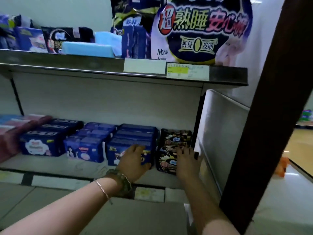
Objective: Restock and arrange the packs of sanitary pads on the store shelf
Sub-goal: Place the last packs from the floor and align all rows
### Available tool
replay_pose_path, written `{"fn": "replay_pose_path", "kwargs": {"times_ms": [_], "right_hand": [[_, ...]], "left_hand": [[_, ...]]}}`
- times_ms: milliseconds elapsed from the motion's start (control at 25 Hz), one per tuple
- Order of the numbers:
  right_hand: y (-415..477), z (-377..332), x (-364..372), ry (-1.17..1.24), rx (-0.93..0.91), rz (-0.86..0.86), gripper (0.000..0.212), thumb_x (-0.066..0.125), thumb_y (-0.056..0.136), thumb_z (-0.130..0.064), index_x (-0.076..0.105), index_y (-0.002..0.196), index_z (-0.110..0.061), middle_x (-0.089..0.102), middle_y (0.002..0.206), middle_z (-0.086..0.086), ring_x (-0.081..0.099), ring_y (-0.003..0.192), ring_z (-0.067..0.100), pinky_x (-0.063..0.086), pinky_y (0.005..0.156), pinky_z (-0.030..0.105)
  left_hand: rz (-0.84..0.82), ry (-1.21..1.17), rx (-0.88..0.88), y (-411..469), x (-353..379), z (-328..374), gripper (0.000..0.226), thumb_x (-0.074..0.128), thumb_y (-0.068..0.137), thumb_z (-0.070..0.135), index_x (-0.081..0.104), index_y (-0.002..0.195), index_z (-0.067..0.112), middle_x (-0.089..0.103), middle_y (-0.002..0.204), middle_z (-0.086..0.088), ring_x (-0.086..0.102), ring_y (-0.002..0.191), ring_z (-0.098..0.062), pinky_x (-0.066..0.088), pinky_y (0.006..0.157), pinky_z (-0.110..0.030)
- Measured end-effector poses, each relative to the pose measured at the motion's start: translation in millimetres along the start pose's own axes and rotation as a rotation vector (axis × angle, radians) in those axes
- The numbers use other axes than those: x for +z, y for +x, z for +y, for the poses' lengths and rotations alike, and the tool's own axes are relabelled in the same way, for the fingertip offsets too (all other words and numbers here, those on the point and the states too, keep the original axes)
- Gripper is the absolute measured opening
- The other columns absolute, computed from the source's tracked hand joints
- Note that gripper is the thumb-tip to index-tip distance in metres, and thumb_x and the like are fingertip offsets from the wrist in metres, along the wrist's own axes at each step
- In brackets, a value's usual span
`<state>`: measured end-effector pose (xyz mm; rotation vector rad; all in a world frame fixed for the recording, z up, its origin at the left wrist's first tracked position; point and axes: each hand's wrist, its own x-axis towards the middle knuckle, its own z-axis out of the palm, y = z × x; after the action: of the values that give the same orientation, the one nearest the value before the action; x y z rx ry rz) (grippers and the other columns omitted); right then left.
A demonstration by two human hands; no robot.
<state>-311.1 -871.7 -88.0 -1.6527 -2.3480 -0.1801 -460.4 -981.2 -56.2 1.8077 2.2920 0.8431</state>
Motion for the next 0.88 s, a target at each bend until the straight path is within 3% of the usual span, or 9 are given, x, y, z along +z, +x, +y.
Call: {"fn": "replay_pose_path", "kwargs": {"times_ms": [200, 280, 480, 880], "right_hand": [[25, -14, -2, -0.046, 0.075, -0.085, 0.079, 0.056, 0.088, -0.018, 0.007, 0.149, -0.024, -0.002, 0.156, 0.019, -0.006, 0.143, 0.038, -0.003, 0.109, 0.063], [25, -17, 1, -0.043, 0.022, -0.074, 0.079, 0.053, 0.09, -0.018, 0.003, 0.149, -0.031, 0.002, 0.155, 0.019, 0.0, 0.142, 0.038, -0.001, 0.11, 0.061], [44, -16, 18, -0.024, -0.003, 0.033, 0.059, 0.04, 0.094, -0.013, 0.02, 0.147, -0.032, 0.027, 0.149, 0.016, 0.019, 0.138, 0.034, 0.007, 0.11, 0.06], [97, -15, 36, -0.086, 0.01, -0.054, 0.062, 0.039, 0.096, -0.014, 0.012, 0.148, -0.035, 0.011, 0.155, 0.015, 0.009, 0.142, 0.037, 0.002, 0.113, 0.055]], "left_hand": [[-0.082, 0.336, -0.057, 41, 1, -17, 0.072, 0.052, 0.088, 0.046, 0.014, 0.147, 0.03, 0.001, 0.157, -0.002, -0.001, 0.143, -0.029, 0.011, 0.114, -0.045], [-0.161, 0.377, -0.091, 58, 0, -25, 0.08, 0.051, 0.087, 0.052, 0.004, 0.148, 0.032, -0.007, 0.157, -0.002, -0.008, 0.143, -0.032, 0.007, 0.113, -0.052], [-0.348, 0.464, -0.112, 79, 18, -44, 0.085, 0.042, 0.087, 0.061, -0.014, 0.146, 0.034, -0.021, 0.155, -0.006, -0.019, 0.141, -0.034, -0.003, 0.108, -0.064], [-0.389, 0.485, -0.067, 90, 25, -48, 0.084, 0.042, 0.091, 0.053, -0.017, 0.146, 0.03, -0.021, 0.154, -0.011, -0.019, 0.139, -0.039, -0.005, 0.104, -0.068]]}}
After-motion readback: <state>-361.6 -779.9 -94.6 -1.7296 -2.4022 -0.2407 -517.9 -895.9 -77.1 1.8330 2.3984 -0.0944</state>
